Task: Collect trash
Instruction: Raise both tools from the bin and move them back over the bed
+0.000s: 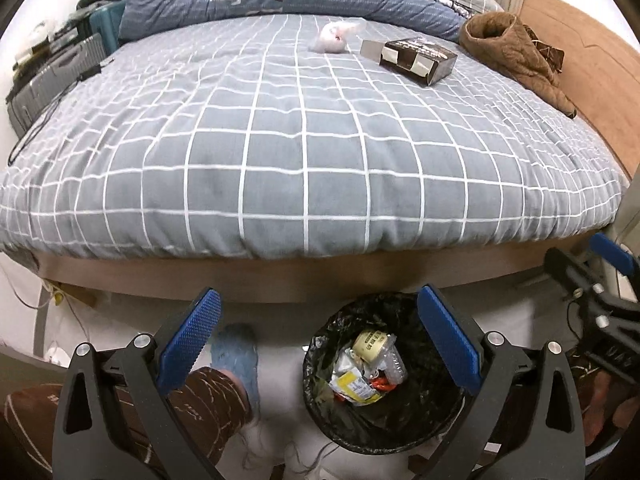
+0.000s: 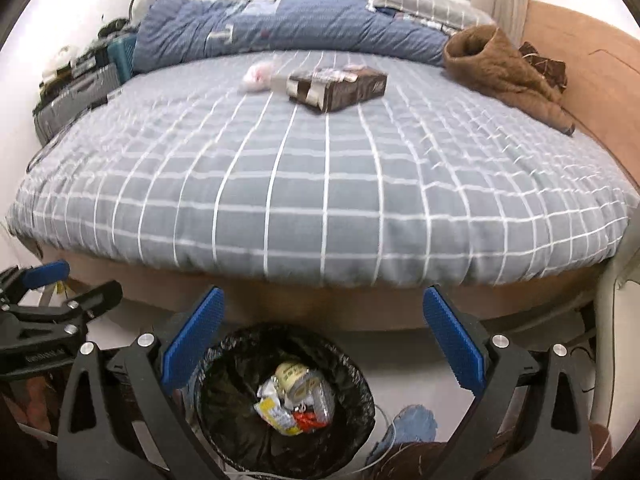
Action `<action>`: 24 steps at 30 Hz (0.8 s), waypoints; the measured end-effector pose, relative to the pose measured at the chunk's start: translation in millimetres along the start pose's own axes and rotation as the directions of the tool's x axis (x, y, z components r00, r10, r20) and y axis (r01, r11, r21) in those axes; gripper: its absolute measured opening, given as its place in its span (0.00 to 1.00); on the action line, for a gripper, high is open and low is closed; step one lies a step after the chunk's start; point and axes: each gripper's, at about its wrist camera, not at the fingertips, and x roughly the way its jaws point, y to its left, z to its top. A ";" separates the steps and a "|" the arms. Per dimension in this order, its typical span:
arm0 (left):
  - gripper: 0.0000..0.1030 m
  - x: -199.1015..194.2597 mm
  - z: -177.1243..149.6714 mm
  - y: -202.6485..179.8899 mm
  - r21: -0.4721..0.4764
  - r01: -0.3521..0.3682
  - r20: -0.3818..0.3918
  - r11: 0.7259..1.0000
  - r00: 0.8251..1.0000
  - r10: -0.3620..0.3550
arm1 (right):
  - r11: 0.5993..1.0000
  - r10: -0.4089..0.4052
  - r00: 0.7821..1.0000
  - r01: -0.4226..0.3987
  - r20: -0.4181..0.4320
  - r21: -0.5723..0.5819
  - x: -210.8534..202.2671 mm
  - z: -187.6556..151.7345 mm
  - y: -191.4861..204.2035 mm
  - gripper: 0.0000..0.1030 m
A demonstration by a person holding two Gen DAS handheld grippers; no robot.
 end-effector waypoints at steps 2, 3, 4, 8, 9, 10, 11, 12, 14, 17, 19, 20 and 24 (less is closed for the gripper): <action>0.94 -1.6 3.2 -3.0 0.003 0.000 0.015 1.000 1.000 0.000 | 1.000 -0.005 1.000 0.005 0.021 0.002 -5.0 5.7 -3.1 0.93; 0.94 -2.3 5.6 -3.8 0.005 -0.001 0.023 1.000 1.000 0.001 | 1.000 -0.006 0.999 0.006 0.031 0.003 -6.8 8.7 -4.5 0.93; 0.94 -3.6 8.8 -4.6 0.007 -0.003 0.031 1.000 1.000 0.003 | 1.000 -0.009 0.999 0.009 0.043 0.004 -8.5 12.5 -6.4 0.93; 0.94 -8.7 25.7 -4.7 -0.002 -0.001 0.064 1.000 0.998 0.001 | 1.000 -0.017 0.997 0.017 0.077 0.004 -11.3 26.2 -9.8 0.93; 0.94 -9.7 29.6 -4.1 -0.003 0.000 0.071 1.000 0.997 0.000 | 1.000 -0.019 0.996 0.019 0.086 0.004 -11.7 30.5 -10.7 0.93; 0.94 -9.9 35.5 -3.8 -0.007 0.002 0.079 1.000 0.997 -0.002 | 1.000 -0.022 0.995 0.022 0.098 0.005 -11.5 36.1 -12.3 0.93; 0.94 -10.0 39.9 -3.6 -0.010 0.002 0.085 1.000 0.996 -0.001 | 1.000 -0.023 0.994 0.023 0.104 0.008 -10.7 40.5 -13.6 0.93; 0.94 -9.8 45.0 -3.8 -0.011 -0.001 0.091 1.000 0.996 0.002 | 1.000 -0.022 0.994 0.022 0.109 0.008 -9.9 44.5 -15.1 0.93; 0.94 -8.5 56.0 -3.2 -0.013 -0.006 0.103 1.000 0.995 0.008 | 1.000 -0.026 0.992 0.025 0.121 0.006 -6.6 54.1 -16.4 0.93; 0.94 -3.8 74.4 -3.2 -0.016 -0.013 0.118 1.000 0.993 0.015 | 1.000 -0.027 0.991 0.026 0.129 0.008 1.3 68.1 -19.4 0.93; 0.94 0.7 86.8 -4.2 -0.011 -0.016 0.127 1.000 0.992 0.018 | 1.000 -0.029 0.991 0.028 0.131 0.006 7.0 75.1 -20.0 0.93; 0.94 2.9 91.1 -4.3 -0.009 -0.019 0.128 1.000 0.992 0.020 | 1.000 -0.029 0.991 0.029 0.130 0.003 11.4 79.9 -20.4 0.93; 0.94 15.3 111.6 -4.1 -0.002 -0.024 0.129 1.000 0.991 0.024 | 1.000 -0.025 0.992 0.026 0.124 -0.001 27.1 94.7 -21.9 0.93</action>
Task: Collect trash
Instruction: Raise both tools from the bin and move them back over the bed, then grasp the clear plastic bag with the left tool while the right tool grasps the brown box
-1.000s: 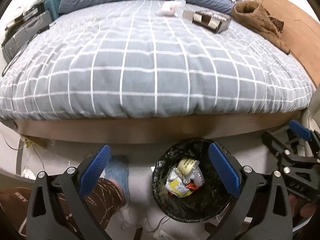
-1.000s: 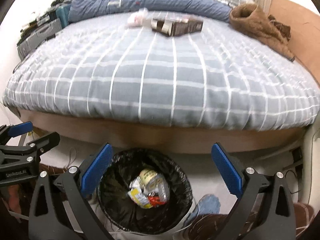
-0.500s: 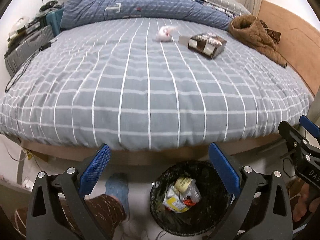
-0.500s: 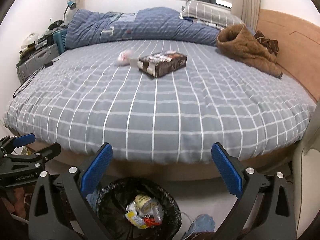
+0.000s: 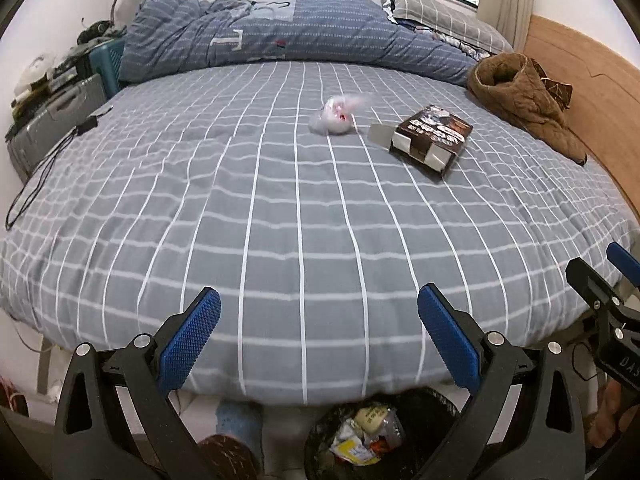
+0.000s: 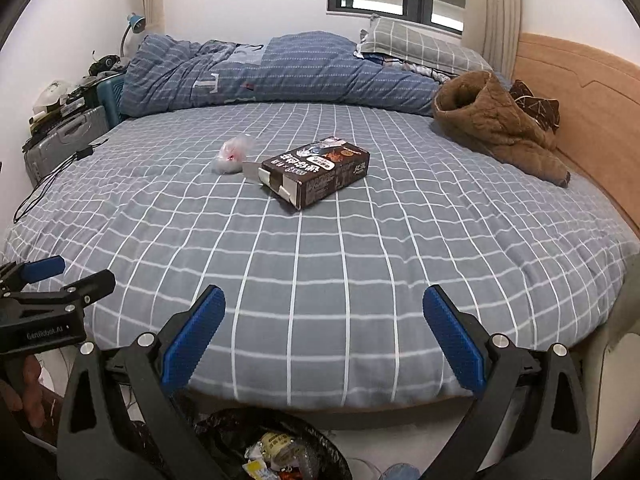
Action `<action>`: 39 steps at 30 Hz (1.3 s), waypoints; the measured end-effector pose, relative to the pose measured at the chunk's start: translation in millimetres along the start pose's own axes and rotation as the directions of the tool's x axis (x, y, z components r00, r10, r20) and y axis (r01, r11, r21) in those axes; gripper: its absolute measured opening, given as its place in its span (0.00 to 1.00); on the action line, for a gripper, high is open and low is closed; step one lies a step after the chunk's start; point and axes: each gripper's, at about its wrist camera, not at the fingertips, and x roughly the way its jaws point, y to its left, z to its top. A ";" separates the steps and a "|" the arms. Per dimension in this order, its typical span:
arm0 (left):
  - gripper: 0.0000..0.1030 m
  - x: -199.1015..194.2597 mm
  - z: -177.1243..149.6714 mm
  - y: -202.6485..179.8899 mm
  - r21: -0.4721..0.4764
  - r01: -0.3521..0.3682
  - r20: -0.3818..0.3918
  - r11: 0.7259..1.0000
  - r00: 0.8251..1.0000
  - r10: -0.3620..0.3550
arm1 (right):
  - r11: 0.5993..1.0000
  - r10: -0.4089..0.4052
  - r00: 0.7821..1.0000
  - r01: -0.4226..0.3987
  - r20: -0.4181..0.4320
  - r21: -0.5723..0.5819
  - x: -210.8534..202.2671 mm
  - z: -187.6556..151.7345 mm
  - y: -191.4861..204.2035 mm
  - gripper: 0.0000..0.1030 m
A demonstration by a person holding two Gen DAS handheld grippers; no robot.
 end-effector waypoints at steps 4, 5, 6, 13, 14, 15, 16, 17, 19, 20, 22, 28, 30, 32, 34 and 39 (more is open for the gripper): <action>0.94 17.7 17.9 -0.2 0.000 0.009 -0.008 1.000 1.000 -0.009 | 1.000 0.008 1.000 -0.008 0.000 -0.016 17.6 14.0 0.7 0.93; 0.94 21.7 22.3 -0.8 0.007 0.003 -0.007 1.000 1.000 -0.003 | 1.000 0.011 1.000 -0.011 -0.002 -0.015 23.7 18.2 0.1 0.93; 0.94 25.0 26.4 -1.0 0.010 -0.001 -0.004 1.000 1.000 0.001 | 1.000 0.013 1.000 -0.013 -0.004 -0.013 29.0 21.4 -0.2 0.93; 0.94 56.2 63.3 -1.1 0.014 -0.009 0.001 1.000 1.000 0.009 | 0.999 0.012 1.000 -0.013 -0.021 -0.030 65.4 43.3 2.1 0.93; 0.94 60.4 68.4 -1.3 0.014 -0.011 0.002 1.000 1.000 0.011 | 0.999 0.012 1.000 -0.012 -0.023 -0.032 71.3 47.7 1.6 0.93; 0.94 66.6 75.9 -2.2 0.014 -0.011 0.003 1.000 1.000 0.011 | 0.999 0.011 1.000 -0.012 -0.024 -0.032 76.6 52.1 0.8 0.93; 0.94 71.8 82.0 -3.1 0.015 -0.011 0.004 1.000 1.000 0.011 | 0.999 0.009 1.000 -0.010 -0.024 -0.032 82.0 56.5 -0.2 0.93; 0.94 77.0 87.9 -4.1 0.017 -0.011 0.005 1.000 1.000 0.011 | 0.999 0.008 1.000 -0.009 -0.024 -0.031 85.5 59.7 -1.0 0.93; 0.94 89.7 102.3 -6.7 0.021 -0.013 0.007 1.000 1.000 0.013 | 1.000 0.006 1.000 -0.006 -0.025 -0.023 95.4 68.4 -3.9 0.93; 0.94 97.9 110.3 -8.1 0.021 -0.015 0.007 1.000 1.000 0.015 | 1.000 0.004 1.000 -0.004 -0.028 -0.018 101.1 73.0 -5.8 0.93; 0.94 111.6 121.4 -11.2 0.025 -0.020 0.004 0.999 1.000 0.020 | 1.000 -0.001 1.000 0.001 -0.030 -0.009 110.0 81.0 -9.4 0.93; 0.94 154.2 162.3 -17.8 0.032 -0.034 0.007 0.999 0.999 0.034 | 1.000 -0.015 0.999 0.016 -0.040 0.013 138.1 103.5 -23.4 0.92; 0.94 168.8 174.8 -19.8 0.019 -0.028 0.003 0.999 1.000 0.028 | 1.000 -0.014 0.999 0.015 -0.050 0.023 148.5 109.8 -27.6 0.92; 0.94 181.6 185.0 -22.2 0.029 -0.033 0.000 0.999 0.999 0.033 | 1.000 -0.019 0.998 0.020 -0.055 0.017 156.4 114.4 -29.1 0.92; 0.93 194.3 194.3 -25.7 0.043 -0.035 -0.009 0.998 0.999 0.036 | 1.000 -0.021 0.998 0.022 -0.066 0.021 163.8 117.6 -31.0 0.92; 0.91 224.1 213.3 -32.1 0.063 -0.043 -0.020 0.997 0.999 0.044 | 0.998 -0.023 0.995 0.028 -0.095 0.052 178.1 123.1 -35.2 0.93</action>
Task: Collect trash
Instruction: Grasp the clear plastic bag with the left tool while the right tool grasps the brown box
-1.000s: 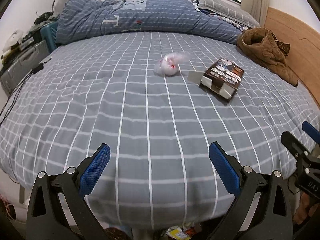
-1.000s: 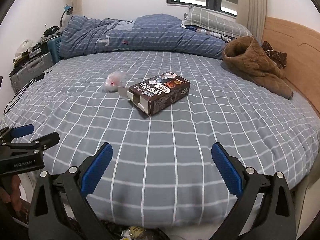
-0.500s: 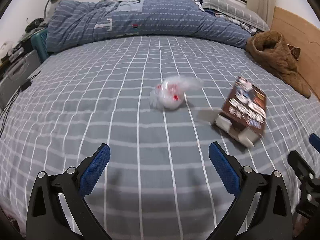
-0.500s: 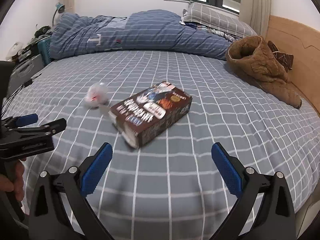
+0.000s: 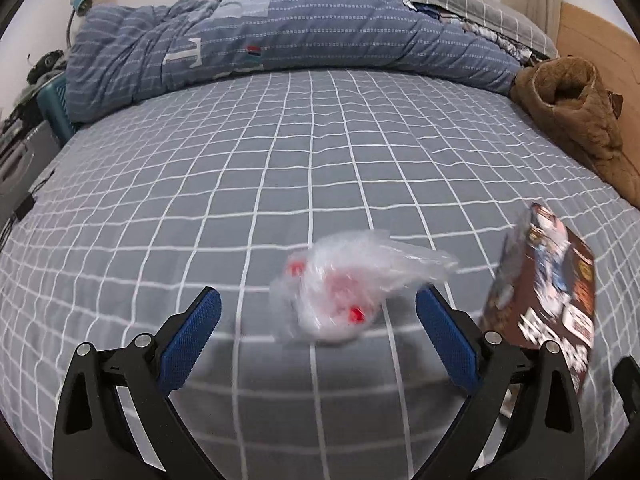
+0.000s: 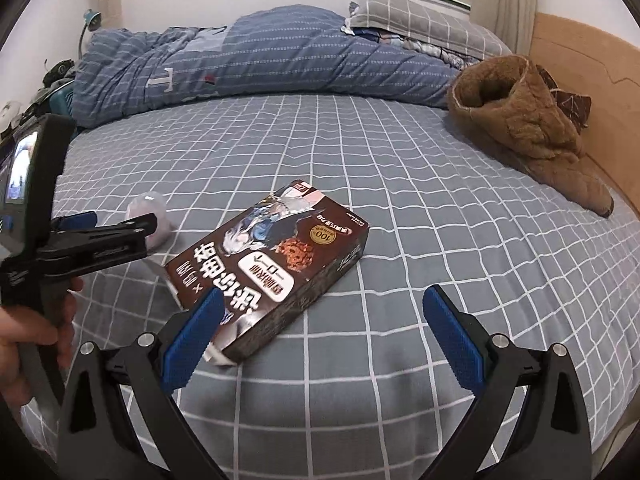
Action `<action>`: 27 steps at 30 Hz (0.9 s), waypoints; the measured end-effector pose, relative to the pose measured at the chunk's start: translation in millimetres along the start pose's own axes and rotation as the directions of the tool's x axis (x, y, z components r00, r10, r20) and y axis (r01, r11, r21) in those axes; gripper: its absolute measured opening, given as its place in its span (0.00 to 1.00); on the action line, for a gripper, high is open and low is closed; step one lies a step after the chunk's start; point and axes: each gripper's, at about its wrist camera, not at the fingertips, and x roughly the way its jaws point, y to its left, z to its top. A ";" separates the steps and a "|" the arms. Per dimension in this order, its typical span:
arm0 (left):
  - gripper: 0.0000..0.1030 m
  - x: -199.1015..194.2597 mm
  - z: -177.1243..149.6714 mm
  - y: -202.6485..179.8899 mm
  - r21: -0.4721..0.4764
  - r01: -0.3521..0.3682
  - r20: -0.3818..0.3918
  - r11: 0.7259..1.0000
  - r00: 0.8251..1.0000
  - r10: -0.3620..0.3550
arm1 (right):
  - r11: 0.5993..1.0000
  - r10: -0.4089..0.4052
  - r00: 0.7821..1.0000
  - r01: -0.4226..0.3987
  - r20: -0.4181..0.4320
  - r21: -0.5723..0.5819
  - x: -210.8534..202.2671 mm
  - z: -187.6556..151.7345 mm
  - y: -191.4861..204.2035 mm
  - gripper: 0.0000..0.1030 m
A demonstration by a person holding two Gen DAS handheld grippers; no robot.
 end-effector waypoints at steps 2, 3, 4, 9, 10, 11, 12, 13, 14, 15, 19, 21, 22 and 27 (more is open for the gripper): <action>0.86 8.1 3.7 0.0 -0.009 0.013 -0.008 1.000 1.000 -0.013 | 1.000 0.008 1.000 -0.008 -0.019 0.015 4.7 3.1 -0.7 0.92; 0.81 13.0 5.8 -1.3 -0.006 0.021 -0.012 1.000 1.000 -0.021 | 1.000 0.011 1.000 -0.010 -0.026 0.022 6.2 4.5 -0.9 0.92; 0.77 16.0 7.0 -1.9 -0.002 0.019 -0.012 1.000 1.000 -0.020 | 1.000 0.013 0.999 -0.012 -0.033 0.029 7.6 5.9 -0.7 0.92; 0.59 36.5 5.5 -4.7 0.018 0.044 -0.031 0.999 0.999 -0.043 | 0.997 0.053 0.995 -0.047 -0.085 0.065 18.6 10.9 6.3 0.92; 0.58 37.2 5.8 -4.4 0.018 0.046 -0.025 0.999 0.999 -0.045 | 0.994 0.072 0.993 -0.063 -0.097 0.088 21.9 12.5 7.8 0.92; 0.58 37.5 5.9 -3.6 0.014 0.051 -0.023 0.999 0.998 -0.050 | 0.992 0.083 0.991 -0.072 -0.106 0.103 24.2 13.6 8.4 0.92; 0.57 37.0 5.7 -2.6 0.005 0.057 -0.023 0.998 0.998 -0.057 | 0.989 0.097 0.988 -0.083 -0.119 0.121 27.7 15.5 9.5 0.92; 0.57 35.4 6.0 -0.5 -0.009 0.066 -0.023 0.998 0.998 -0.067 | 0.986 0.106 0.986 -0.088 -0.131 0.139 30.9 17.4 10.3 0.92; 0.57 34.1 5.8 0.1 -0.010 0.071 -0.023 0.997 0.997 -0.071 | 0.985 0.098 0.984 -0.075 -0.146 0.157 34.7 20.4 10.7 0.92; 0.56 32.4 6.0 1.3 -0.008 0.077 -0.024 0.997 0.997 -0.077 | 0.983 0.089 0.983 -0.061 -0.159 0.173 38.0 23.5 10.9 0.92; 0.56 22.1 5.6 9.7 0.000 0.079 -0.009 0.997 0.997 -0.079 | 0.968 0.091 0.967 -0.030 -0.237 0.249 55.1 37.8 8.5 0.92; 0.56 18.2 6.0 14.3 0.003 0.077 -0.004 0.997 0.997 -0.077 | 0.965 0.075 0.964 -0.006 -0.254 0.263 60.4 45.1 10.1 0.92; 0.56 16.9 5.9 16.3 0.006 0.074 -0.003 0.997 0.997 -0.074 | 0.965 0.062 0.963 0.009 -0.261 0.261 63.0 46.9 10.7 0.92; 0.56 11.7 4.9 25.6 0.011 0.073 0.004 0.997 0.997 -0.073 | 0.955 0.026 0.946 0.072 -0.323 0.288 82.8 50.8 13.1 0.93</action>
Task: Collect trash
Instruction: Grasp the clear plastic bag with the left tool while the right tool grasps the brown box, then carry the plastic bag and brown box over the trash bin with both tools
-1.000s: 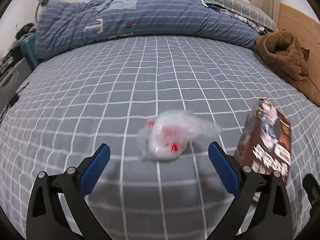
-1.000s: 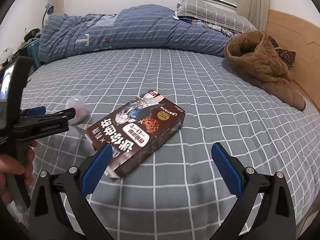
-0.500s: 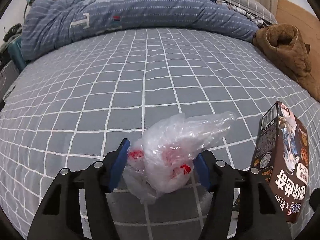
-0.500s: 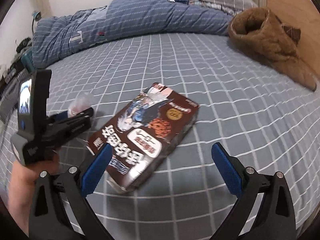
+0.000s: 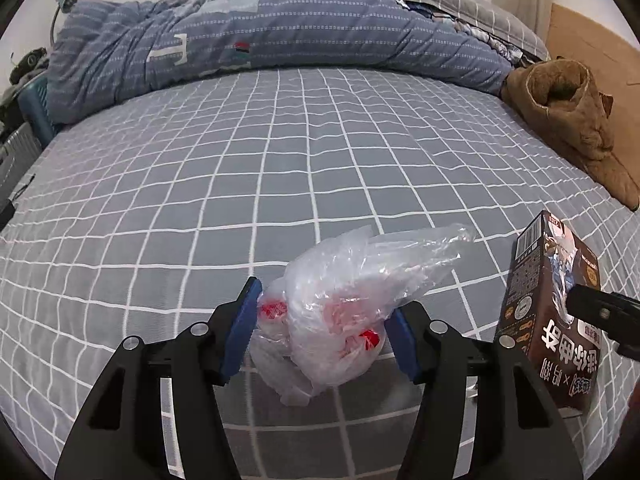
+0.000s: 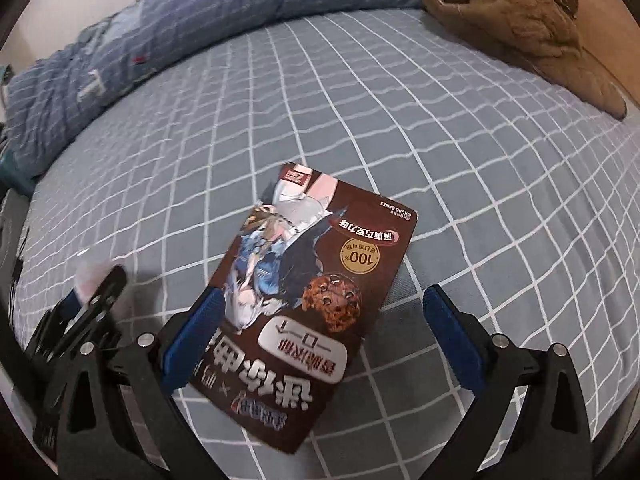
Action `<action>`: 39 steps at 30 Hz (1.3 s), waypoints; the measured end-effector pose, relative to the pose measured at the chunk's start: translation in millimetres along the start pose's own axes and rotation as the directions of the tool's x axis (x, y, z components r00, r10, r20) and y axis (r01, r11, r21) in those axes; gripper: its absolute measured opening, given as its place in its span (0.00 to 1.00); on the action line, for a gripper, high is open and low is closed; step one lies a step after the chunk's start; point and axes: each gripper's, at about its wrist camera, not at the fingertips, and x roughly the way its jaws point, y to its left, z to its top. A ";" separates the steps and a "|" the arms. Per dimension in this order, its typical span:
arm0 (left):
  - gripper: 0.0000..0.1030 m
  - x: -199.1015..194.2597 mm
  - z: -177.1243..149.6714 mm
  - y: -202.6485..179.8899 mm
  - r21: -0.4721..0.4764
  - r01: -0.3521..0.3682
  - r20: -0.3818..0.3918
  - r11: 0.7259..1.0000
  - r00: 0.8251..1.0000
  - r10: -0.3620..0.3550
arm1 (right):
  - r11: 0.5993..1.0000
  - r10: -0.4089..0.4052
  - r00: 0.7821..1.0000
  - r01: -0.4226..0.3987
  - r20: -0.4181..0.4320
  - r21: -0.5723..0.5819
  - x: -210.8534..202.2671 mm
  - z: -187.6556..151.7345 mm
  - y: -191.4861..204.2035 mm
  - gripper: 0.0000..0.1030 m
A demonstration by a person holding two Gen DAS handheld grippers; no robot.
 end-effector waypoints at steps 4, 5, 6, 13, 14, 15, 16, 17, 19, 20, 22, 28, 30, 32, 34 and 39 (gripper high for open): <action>0.56 -5.0 0.2 6.9 -0.006 0.004 0.008 1.000 1.000 -0.004 | 1.000 -0.026 1.000 0.026 -0.004 0.002 6.3 2.6 9.6 0.92; 0.56 -5.6 0.4 8.3 -0.008 0.006 0.008 1.000 1.000 -0.006 | 0.999 -0.032 0.999 0.032 -0.004 0.001 6.9 3.3 12.3 0.93; 0.56 -6.5 0.5 10.4 -0.010 0.010 0.008 1.000 1.000 -0.009 | 0.999 -0.039 0.999 0.039 -0.006 0.000 7.6 4.1 14.3 0.93; 0.56 -11.7 2.3 17.1 -0.024 0.022 0.016 0.999 1.000 -0.021 | 0.995 -0.101 0.995 0.101 -0.017 0.002 9.4 10.9 24.7 0.93; 0.56 -12.0 2.4 17.7 -0.026 0.024 0.016 0.999 1.000 -0.024 | 0.994 -0.107 0.994 0.107 -0.022 0.005 10.5 11.7 25.2 0.93; 0.56 -12.1 2.7 18.0 -0.027 0.026 0.015 0.999 1.000 -0.026 | 0.993 -0.115 0.993 0.115 -0.023 0.007 11.1 12.7 26.3 0.93; 0.56 -12.8 2.8 18.5 -0.031 0.028 0.017 0.999 0.999 -0.027 | 0.993 -0.121 0.992 0.121 -0.023 0.009 11.6 13.6 27.5 0.93; 0.56 -13.2 2.9 18.3 -0.032 0.030 0.017 0.999 0.999 -0.030 | 0.992 -0.121 0.992 0.122 -0.032 0.018 13.1 14.8 28.4 0.93; 0.56 -14.0 3.0 17.9 -0.034 0.036 0.016 0.999 0.999 -0.035 | 0.990 -0.134 0.990 0.136 -0.044 0.031 15.4 17.8 28.6 0.93; 0.56 -14.6 2.8 17.4 -0.035 0.038 0.017 0.999 0.999 -0.037 | 0.989 -0.139 0.989 0.141 -0.048 0.039 15.7 18.6 28.5 0.93; 0.56 -15.7 3.4 17.2 -0.037 0.041 0.019 0.998 0.999 -0.040 | 0.987 -0.153 0.987 0.156 -0.054 0.050 16.6 19.9 29.1 0.93; 0.56 -18.8 4.4 19.6 -0.045 0.047 0.020 0.998 0.999 -0.047 | 0.974 -0.215 0.975 0.218 -0.053 0.060 21.8 18.4 37.2 0.93; 0.56 -18.8 4.6 20.7 -0.046 0.048 0.019 0.998 0.999 -0.047 | 0.972 -0.220 0.973 0.224 -0.064 0.065 24.3 18.6 35.1 0.93; 0.56 -18.7 4.4 21.1 -0.047 0.049 0.017 0.998 0.999 -0.048 | 0.974 -0.204 0.976 0.210 -0.083 0.082 27.3 17.8 30.0 0.93; 0.56 -18.8 4.5 21.7 -0.051 0.050 0.015 0.997 0.999 -0.049 | 0.974 -0.197 0.975 0.206 -0.101 0.095 29.2 15.9 26.3 0.93; 0.56 -21.6 2.4 22.2 -0.052 0.045 0.009 0.998 0.999 -0.045 | 0.978 -0.171 0.980 0.181 -0.107 0.100 28.2 11.2 21.5 0.90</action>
